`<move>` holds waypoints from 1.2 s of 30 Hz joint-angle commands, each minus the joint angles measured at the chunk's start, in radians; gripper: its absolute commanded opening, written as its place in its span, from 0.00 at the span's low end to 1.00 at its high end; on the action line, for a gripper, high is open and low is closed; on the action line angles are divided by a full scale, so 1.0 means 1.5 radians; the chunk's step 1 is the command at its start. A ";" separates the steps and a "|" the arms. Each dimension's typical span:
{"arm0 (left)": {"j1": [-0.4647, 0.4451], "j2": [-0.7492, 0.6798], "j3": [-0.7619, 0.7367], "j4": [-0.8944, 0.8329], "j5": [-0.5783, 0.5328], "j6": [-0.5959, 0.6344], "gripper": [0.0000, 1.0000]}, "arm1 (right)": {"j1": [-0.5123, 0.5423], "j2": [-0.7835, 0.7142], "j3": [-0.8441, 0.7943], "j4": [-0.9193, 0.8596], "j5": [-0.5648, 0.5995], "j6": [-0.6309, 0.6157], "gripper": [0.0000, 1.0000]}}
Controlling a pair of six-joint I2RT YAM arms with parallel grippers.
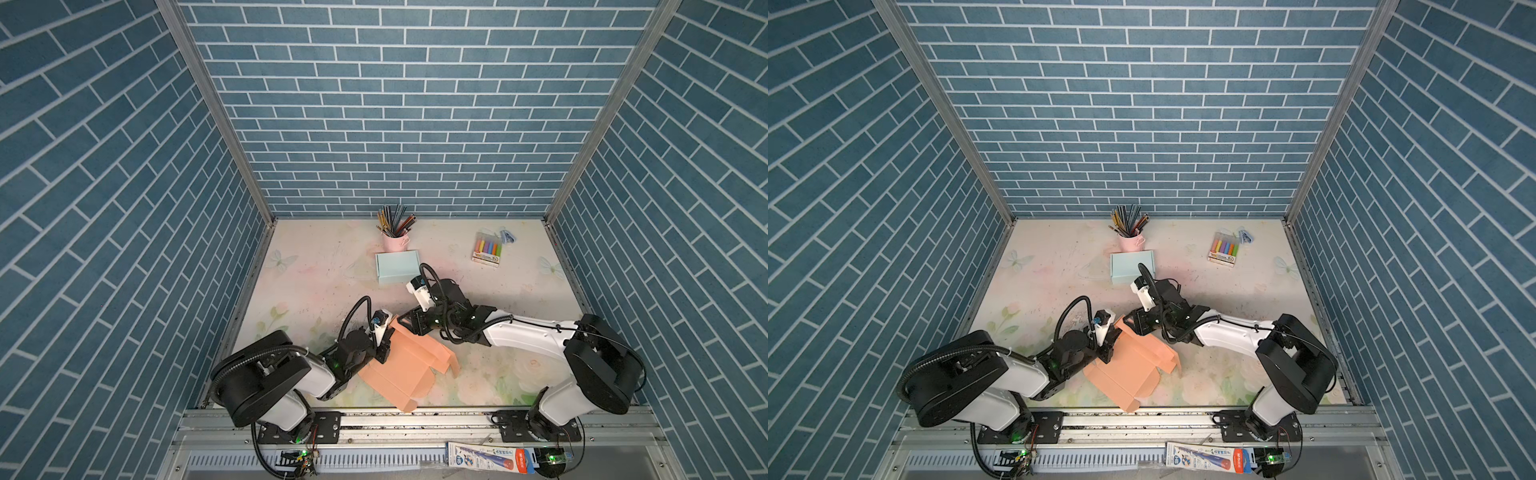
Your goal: Fold the paper box
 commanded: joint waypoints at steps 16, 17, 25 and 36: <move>-0.005 0.079 0.046 0.043 -0.004 0.008 0.02 | 0.020 -0.021 -0.072 0.032 -0.038 0.087 0.39; -0.004 0.080 0.046 0.045 -0.005 0.007 0.02 | 0.024 -0.022 -0.076 0.042 -0.042 0.097 0.39; -0.011 0.090 0.040 0.050 -0.012 0.012 0.13 | 0.030 -0.036 -0.083 0.031 -0.015 0.106 0.39; -0.014 0.129 0.038 0.105 -0.019 0.007 0.20 | 0.030 -0.041 -0.082 0.017 0.011 0.111 0.38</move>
